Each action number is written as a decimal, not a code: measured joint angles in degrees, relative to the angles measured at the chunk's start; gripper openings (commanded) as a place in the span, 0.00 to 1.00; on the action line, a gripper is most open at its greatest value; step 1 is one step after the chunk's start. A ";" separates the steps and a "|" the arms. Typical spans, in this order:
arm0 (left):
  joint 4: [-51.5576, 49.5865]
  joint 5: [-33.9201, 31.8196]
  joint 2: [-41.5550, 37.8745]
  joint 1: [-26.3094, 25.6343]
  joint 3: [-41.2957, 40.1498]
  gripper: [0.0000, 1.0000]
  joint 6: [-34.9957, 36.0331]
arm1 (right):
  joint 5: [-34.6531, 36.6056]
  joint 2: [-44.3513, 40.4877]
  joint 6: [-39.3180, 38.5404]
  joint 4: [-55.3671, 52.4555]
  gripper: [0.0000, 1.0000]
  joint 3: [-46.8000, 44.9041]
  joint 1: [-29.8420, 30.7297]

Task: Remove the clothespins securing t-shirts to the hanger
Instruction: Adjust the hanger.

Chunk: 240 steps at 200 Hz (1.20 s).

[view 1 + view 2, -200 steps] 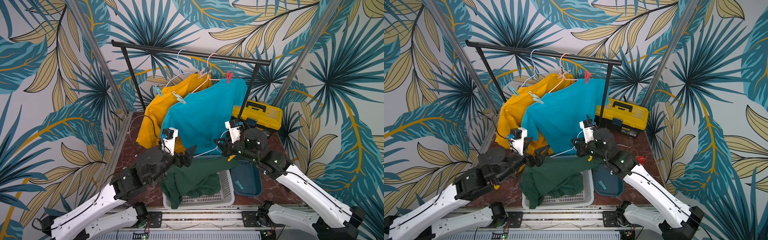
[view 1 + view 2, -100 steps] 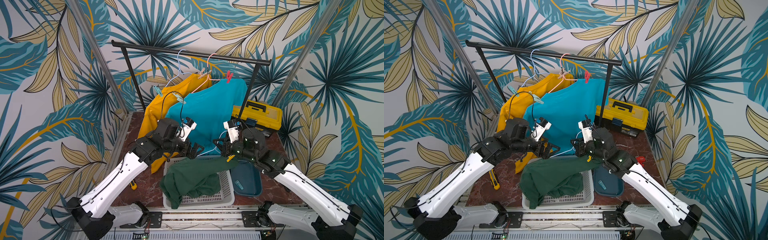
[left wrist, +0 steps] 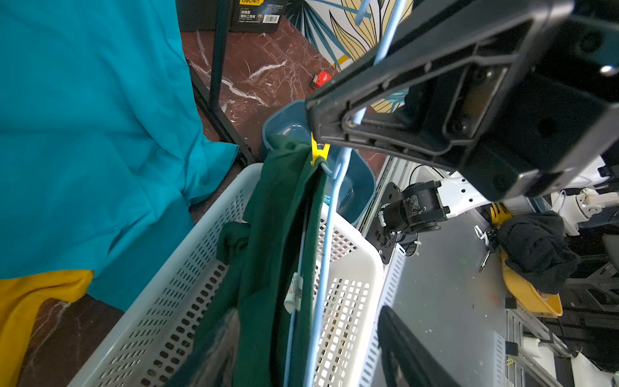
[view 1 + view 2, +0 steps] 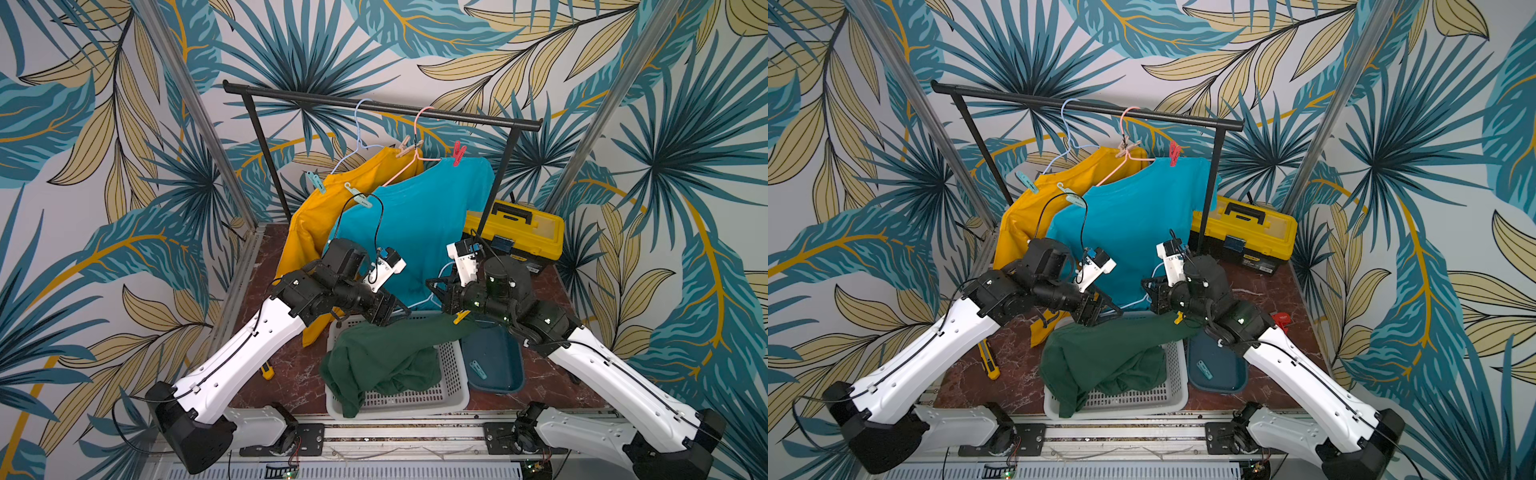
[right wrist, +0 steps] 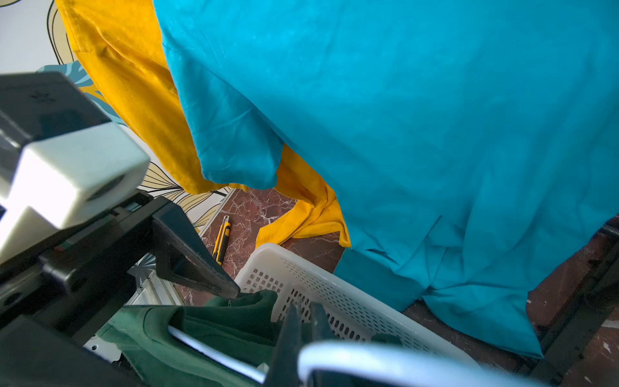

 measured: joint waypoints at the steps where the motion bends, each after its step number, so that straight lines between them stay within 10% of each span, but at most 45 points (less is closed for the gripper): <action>1: 0.00 0.04 0.02 0.00 0.00 0.63 0.02 | 0.00 0.00 -0.02 -0.02 0.00 0.00 0.00; 89: -0.68 1.20 2.82 -1.31 0.09 0.37 1.81 | 0.00 0.00 0.00 0.00 0.00 0.00 0.00; 138: -0.72 1.11 3.52 -2.40 1.09 0.00 3.67 | 0.24 0.04 -0.02 0.04 0.06 0.00 0.00; 240: -1.31 -9.05 -1.44 -3.85 1.11 0.00 8.35 | 0.94 -1.75 1.51 -1.42 0.86 0.15 0.00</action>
